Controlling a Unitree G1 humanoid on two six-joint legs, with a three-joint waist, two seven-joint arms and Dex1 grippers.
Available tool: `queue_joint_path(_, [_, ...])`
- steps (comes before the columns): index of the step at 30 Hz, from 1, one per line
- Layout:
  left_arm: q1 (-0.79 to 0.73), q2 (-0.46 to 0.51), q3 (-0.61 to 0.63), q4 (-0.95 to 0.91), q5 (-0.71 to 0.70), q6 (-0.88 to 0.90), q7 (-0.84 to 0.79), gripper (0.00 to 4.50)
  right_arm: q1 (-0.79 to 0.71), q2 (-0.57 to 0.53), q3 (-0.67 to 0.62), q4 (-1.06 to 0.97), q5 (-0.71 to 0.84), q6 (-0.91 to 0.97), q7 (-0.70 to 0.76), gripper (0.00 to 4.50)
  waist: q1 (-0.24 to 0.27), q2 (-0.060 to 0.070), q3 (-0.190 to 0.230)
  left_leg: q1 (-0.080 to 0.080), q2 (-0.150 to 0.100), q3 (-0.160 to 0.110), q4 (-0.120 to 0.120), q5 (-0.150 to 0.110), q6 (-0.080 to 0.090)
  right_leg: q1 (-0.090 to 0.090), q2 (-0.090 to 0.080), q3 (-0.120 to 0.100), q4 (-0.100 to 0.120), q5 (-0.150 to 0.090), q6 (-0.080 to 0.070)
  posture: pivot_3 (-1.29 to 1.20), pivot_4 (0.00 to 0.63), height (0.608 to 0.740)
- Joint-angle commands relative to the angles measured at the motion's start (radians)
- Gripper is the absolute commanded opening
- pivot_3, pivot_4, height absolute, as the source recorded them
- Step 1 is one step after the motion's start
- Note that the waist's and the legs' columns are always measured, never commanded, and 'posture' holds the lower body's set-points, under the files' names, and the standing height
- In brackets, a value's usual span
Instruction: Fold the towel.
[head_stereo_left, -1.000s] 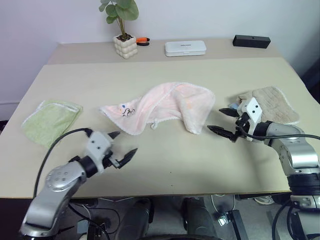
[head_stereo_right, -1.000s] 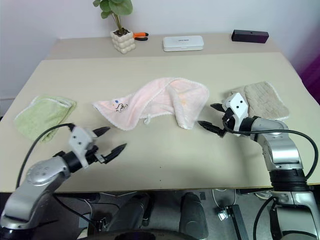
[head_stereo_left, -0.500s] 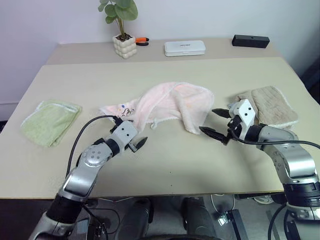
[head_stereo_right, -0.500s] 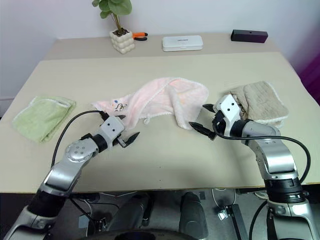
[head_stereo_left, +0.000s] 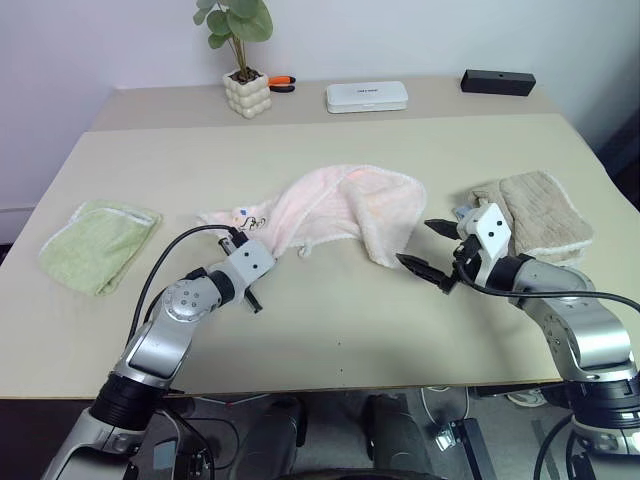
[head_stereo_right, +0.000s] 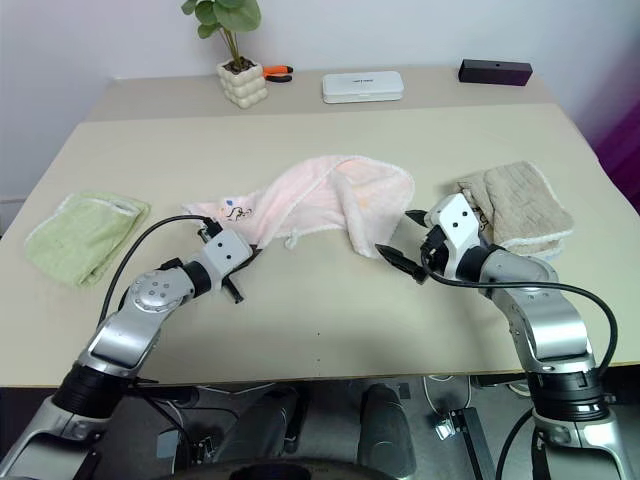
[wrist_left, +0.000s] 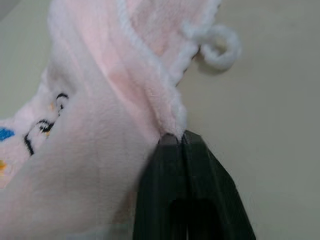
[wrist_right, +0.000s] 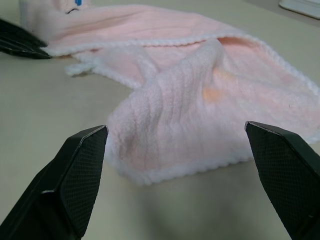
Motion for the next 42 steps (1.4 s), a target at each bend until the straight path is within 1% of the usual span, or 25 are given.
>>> queue_joint_path(1, [0.028, 0.025, 0.074, -0.031, 0.009, 0.003, 0.024, 0.03, -0.04, 0.003, 0.0, -0.013, 0.0, -0.027, 0.004, 4.5, -0.001, 0.0, 0.0, 0.0, 0.0, 0.0, 0.0, 0.0, 0.0, 0.0, 0.0, 0.0, 0.0, 0.0, 0.0, 0.0, 0.15, 0.74])
queue_joint_path(3, [0.059, 0.02, 0.149, -0.089, -0.054, -0.005, 0.018, 0.03, -0.068, -0.002, 0.014, 0.016, -0.023, -0.052, 0.009, 4.5, -0.002, 0.0, 0.0, 0.0, 0.0, 0.0, 0.0, 0.0, 0.0, 0.0, 0.0, 0.0, 0.0, 0.0, 0.0, 0.0, 0.15, 0.74])
queue_joint_path(6, [0.128, 0.03, 0.254, -0.18, -0.17, -0.024, -0.044, 0.03, -0.119, -0.011, 0.037, 0.082, -0.07, -0.098, 0.015, 4.5, -0.002, 0.0, 0.0, 0.0, 0.0, 0.0, 0.0, 0.0, 0.0, -0.001, 0.0, 0.0, 0.0, 0.0, 0.0, 0.0, 0.15, 0.74])
queue_joint_path(9, [0.225, 0.084, 0.336, -0.232, -0.231, -0.012, -0.118, 0.03, -0.215, -0.009, 0.078, 0.219, -0.14, -0.166, 0.016, 4.5, -0.007, 0.0, 0.0, 0.0, 0.0, 0.0, 0.0, 0.0, 0.0, -0.001, 0.0, 0.0, 0.0, 0.0, 0.0, 0.0, 0.15, 0.74])
queue_joint_path(10, [0.244, 0.095, 0.348, -0.24, -0.243, -0.011, -0.131, 0.03, -0.237, -0.006, 0.086, 0.252, -0.153, -0.183, 0.018, 4.5, -0.006, 0.0, 0.0, 0.0, 0.0, 0.0, -0.001, 0.0, 0.0, -0.001, 0.0, 0.0, 0.0, 0.0, 0.0, 0.0, 0.15, 0.74])
queue_joint_path(12, [0.289, 0.113, 0.376, -0.251, -0.271, -0.008, -0.157, 0.03, -0.322, 0.008, 0.122, 0.386, -0.207, -0.231, 0.014, 4.5, -0.007, 0.0, 0.0, 0.0, 0.0, 0.0, -0.001, 0.0, 0.0, -0.001, 0.0, 0.0, 0.0, 0.0, 0.0, 0.0, 0.15, 0.74])
queue_joint_path(16, [0.334, 0.116, 0.385, -0.259, -0.279, -0.005, -0.16, 0.03, -0.572, 0.074, 0.185, 0.81, -0.314, -0.347, -0.016, 4.5, -0.016, 0.0, 0.001, 0.0, 0.0, 0.001, -0.001, 0.0, 0.0, -0.001, 0.0, 0.0, 0.0, 0.001, -0.001, 0.0, 0.15, 0.74])
queue_joint_path(21, [0.384, 0.112, 0.387, -0.294, -0.305, 0.019, -0.168, 0.03, -0.765, 0.133, 0.225, 1.202, -0.415, -0.489, -0.065, 4.5, -0.026, -0.001, 0.0, 0.0, 0.0, 0.0, -0.002, 0.002, -0.002, -0.001, 0.0, 0.0, 0.0, 0.001, -0.002, 0.0, 0.15, 0.74])
queue_joint_path(25, [0.447, 0.128, 0.399, -0.31, -0.298, 0.014, -0.18, 0.03, -0.856, 0.159, 0.267, 1.386, -0.501, -0.598, -0.111, 4.5, -0.033, 0.0, 0.001, 0.0, 0.0, 0.001, -0.004, 0.003, -0.005, -0.002, 0.0, 0.001, -0.002, 0.001, -0.002, 0.0, 0.15, 0.74])
queue_joint_path(29, [0.477, 0.127, 0.414, -0.315, -0.303, 0.014, -0.182, 0.03, -0.9, 0.191, 0.268, 1.492, -0.542, -0.622, -0.177, 4.5, -0.043, 0.0, 0.001, 0.0, 0.0, 0.001, -0.004, 0.002, -0.003, -0.003, 0.0, 0.001, 0.0, 0.001, -0.002, 0.0, 0.15, 0.74])
queue_joint_path(32, [0.497, 0.118, 0.423, -0.328, -0.313, 0.021, -0.179, 0.0, -0.914, 0.217, 0.212, 1.528, -0.506, -0.597, -0.197, 3.74, -0.046, 0.0, 0.001, 0.0, 0.0, -0.001, -0.004, 0.001, -0.002, -0.003, 0.001, 0.001, 0.0, 0.001, -0.003, 0.0, 0.15, 0.74])
queue_joint_path(35, [0.522, 0.118, 0.424, -0.336, -0.319, 0.024, -0.179, 0.0, -0.917, 0.232, 0.172, 1.539, -0.485, -0.588, -0.187, 2.18, -0.051, 0.0, 0.001, 0.0, 0.0, -0.001, -0.004, 0.001, -0.002, -0.003, 0.002, 0.001, 0.001, 0.001, -0.003, 0.0, 0.15, 0.74])
queue_joint_path(36, [0.529, 0.12, 0.422, -0.338, -0.317, 0.022, -0.179, 0.0, -0.918, 0.235, 0.159, 1.541, -0.478, -0.584, -0.185, 1.76, -0.053, 0.0, 0.001, 0.0, 0.0, -0.001, -0.004, 0.001, -0.002, -0.003, 0.002, 0.001, 0.001, 0.001, -0.003, 0.0, 0.15, 0.74])
queue_joint_path(37, [0.534, 0.121, 0.421, -0.34, -0.316, 0.02, -0.178, 0.0, -0.918, 0.237, 0.148, 1.543, -0.474, -0.581, -0.183, 1.13, -0.053, 0.0, 0.001, 0.0, 0.0, -0.001, -0.004, 0.001, -0.002, -0.003, 0.002, 0.001, 0.001, 0.001, -0.003, 0.0, 0.15, 0.74])
queue_joint_path(39, [0.544, 0.12, 0.422, -0.345, -0.32, 0.024, -0.178, 0.0, -0.918, 0.239, 0.128, 1.542, -0.466, -0.581, -0.182, 0.14, -0.053, 0.0, 0.001, 0.0, 0.0, -0.001, -0.004, 0.001, -0.002, -0.003, 0.002, 0.002, 0.001, 0.001, -0.003, 0.0, 0.15, 0.74])
queue_joint_path(40, [0.552, 0.118, 0.423, -0.35, -0.324, 0.028, -0.178, 0.0, -0.915, 0.238, 0.119, 1.539, -0.463, -0.586, -0.183, 0.07, -0.053, 0.0, 0.001, 0.0, 0.0, -0.001, -0.004, 0.001, -0.002, -0.003, 0.002, 0.002, 0.001, 0.001, -0.003, 0.0, 0.15, 0.74])
queue_joint_path(42, [0.564, 0.119, 0.426, -0.353, -0.327, 0.028, -0.179, 0.0, -0.91, 0.238, 0.109, 1.533, -0.462, -0.592, -0.184, 0.07, -0.054, 0.0, 0.001, 0.0, 0.001, -0.001, -0.004, 0.001, -0.002, -0.003, 0.002, 0.002, 0.001, 0.001, -0.003, 0.0, 0.15, 0.74])
